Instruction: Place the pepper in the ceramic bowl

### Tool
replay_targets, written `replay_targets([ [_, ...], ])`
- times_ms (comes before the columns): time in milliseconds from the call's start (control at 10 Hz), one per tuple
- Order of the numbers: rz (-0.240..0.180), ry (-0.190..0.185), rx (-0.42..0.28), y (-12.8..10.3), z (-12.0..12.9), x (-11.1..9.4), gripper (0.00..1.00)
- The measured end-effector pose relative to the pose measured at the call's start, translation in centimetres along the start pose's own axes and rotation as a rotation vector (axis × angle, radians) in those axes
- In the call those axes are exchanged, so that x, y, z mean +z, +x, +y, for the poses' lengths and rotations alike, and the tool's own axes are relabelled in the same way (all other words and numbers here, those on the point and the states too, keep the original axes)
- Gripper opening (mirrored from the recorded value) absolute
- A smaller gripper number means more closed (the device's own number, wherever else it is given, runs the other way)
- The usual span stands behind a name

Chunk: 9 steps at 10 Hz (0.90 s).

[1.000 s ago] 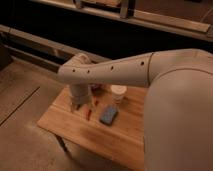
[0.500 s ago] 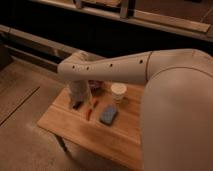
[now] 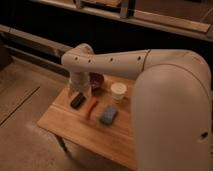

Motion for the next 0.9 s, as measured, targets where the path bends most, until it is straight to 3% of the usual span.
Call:
replay_targets([
  [400,-0.044,0.118,0.049,-2.0,-5.3,-0.9,0.65],
  [600,-0.066,0.141,0.033,-2.2,-5.9,-1.0,0.65],
  [700,-0.074,0.137,0.029,-2.3,-6.0,-0.9,0.65],
  [900,-0.104,0.080,0.023,-3.1,-5.6,-0.3,0.65],
])
